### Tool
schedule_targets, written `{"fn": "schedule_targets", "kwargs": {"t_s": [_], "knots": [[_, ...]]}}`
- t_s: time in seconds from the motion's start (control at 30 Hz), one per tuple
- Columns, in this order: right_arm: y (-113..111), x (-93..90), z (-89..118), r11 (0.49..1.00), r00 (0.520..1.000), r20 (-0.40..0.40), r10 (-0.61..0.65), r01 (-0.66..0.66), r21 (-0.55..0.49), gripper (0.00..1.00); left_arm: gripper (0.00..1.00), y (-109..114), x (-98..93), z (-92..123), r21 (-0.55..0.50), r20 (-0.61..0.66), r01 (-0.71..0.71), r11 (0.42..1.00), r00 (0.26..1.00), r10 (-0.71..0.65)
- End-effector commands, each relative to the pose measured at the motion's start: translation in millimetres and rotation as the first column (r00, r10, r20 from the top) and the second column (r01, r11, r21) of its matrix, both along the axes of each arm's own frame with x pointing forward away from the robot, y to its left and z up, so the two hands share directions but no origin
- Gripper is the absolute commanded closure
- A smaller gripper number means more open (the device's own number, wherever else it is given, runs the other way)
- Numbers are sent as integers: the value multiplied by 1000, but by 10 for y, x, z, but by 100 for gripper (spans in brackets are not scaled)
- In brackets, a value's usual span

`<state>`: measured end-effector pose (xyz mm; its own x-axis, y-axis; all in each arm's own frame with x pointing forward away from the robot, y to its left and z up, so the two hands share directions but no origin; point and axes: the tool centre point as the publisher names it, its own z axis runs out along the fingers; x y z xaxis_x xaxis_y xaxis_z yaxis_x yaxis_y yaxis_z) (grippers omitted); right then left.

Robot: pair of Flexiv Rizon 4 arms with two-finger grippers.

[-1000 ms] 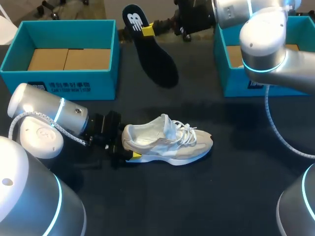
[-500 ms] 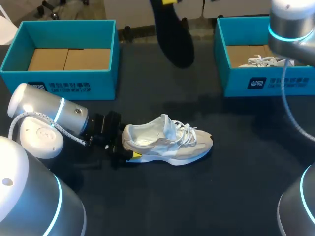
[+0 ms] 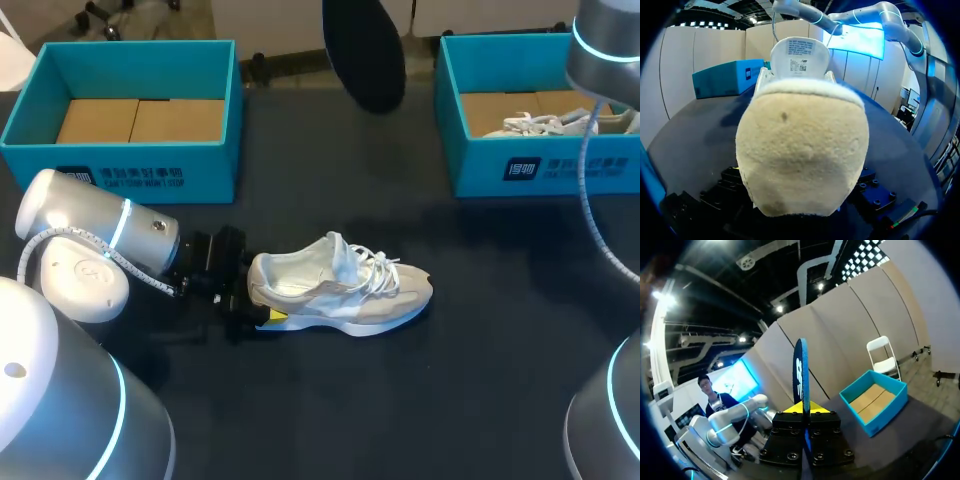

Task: Take the shoe out of the shoebox, open the shoe tongue, remove and reinsert the insole, then place the shoe into the shoebox

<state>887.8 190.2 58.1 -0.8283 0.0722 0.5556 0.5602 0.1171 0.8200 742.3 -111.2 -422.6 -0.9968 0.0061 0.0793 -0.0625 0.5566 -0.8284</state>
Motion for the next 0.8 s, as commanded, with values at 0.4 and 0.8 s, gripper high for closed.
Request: {"fn": "schedule_targets", "kwargs": {"t_s": [0.4, 0.8], "knots": [[-249, -765, 176, 994, 989, -101, -107, 107, -11, 100, 100, -6, -3, -4, 4, 0, 0, 1000, 1000, 0], [-299, -986, 221, 995, 981, -166, -103, 100, -25, 100, 100, -6, -3, -4, 4, 0, 0, 1000, 1000, 0]]}}
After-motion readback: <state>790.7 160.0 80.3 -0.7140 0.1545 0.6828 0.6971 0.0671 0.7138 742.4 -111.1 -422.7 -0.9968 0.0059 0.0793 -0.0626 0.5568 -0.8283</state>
